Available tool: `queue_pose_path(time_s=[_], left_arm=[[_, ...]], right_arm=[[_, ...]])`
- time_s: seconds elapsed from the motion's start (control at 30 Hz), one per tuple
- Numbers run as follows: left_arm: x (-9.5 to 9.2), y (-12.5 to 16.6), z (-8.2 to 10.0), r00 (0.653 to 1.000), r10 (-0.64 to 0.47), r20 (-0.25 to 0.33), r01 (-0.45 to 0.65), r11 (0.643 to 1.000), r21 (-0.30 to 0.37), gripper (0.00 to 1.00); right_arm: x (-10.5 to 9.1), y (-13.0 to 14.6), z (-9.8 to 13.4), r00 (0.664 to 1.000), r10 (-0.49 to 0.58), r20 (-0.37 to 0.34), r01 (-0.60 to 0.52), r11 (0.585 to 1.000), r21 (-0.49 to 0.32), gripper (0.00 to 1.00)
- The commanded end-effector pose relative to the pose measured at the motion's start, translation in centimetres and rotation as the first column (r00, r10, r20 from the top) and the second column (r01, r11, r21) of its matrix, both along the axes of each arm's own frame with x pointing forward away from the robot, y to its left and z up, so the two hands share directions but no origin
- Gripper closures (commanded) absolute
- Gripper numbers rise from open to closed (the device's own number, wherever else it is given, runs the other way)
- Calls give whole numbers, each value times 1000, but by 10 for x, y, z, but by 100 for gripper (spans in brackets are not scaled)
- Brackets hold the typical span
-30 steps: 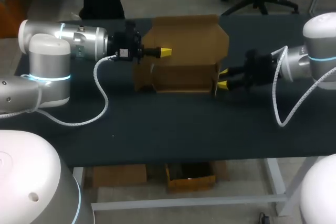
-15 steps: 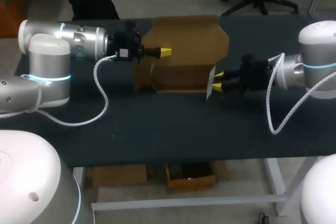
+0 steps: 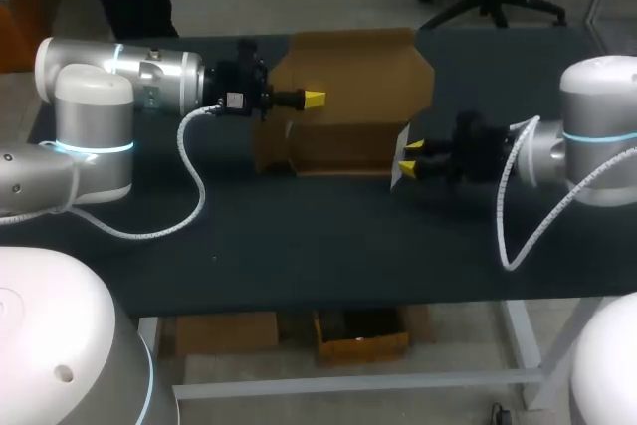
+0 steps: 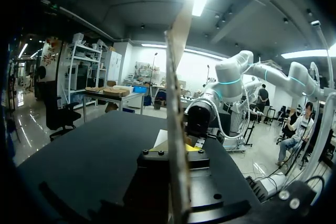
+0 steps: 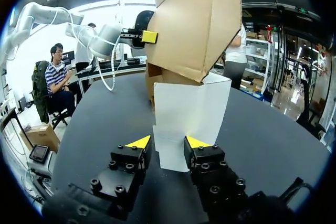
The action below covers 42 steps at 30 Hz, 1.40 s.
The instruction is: Assemble the packaging by folding the flat box into shape, placing the metal phone stand inside, and closing the box properly
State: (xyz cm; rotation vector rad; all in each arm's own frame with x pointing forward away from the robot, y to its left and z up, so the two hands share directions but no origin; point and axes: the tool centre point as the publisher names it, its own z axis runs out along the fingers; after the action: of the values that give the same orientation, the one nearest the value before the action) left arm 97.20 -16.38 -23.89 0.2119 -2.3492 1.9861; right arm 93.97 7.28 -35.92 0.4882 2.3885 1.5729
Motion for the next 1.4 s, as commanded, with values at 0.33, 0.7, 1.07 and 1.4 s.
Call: queue_pose_path(time_s=[0.33,0.7,1.07,1.4], left_arm=[[1,1,-5,1000,-1,1,1,1000,0,100],[1,1,-5,1000,-1,1,1,1000,0,100],[1,1,-5,1000,-1,1,1,1000,0,100],[1,1,-5,1000,-1,1,1,1000,0,100]], right_arm=[[2,3,-1,995,-96,13,96,995,21,62],[10,2,0,990,-140,9,140,990,22,63],[18,2,0,987,-161,6,160,987,17,64],[25,0,-3,981,-192,2,192,981,20,62]])
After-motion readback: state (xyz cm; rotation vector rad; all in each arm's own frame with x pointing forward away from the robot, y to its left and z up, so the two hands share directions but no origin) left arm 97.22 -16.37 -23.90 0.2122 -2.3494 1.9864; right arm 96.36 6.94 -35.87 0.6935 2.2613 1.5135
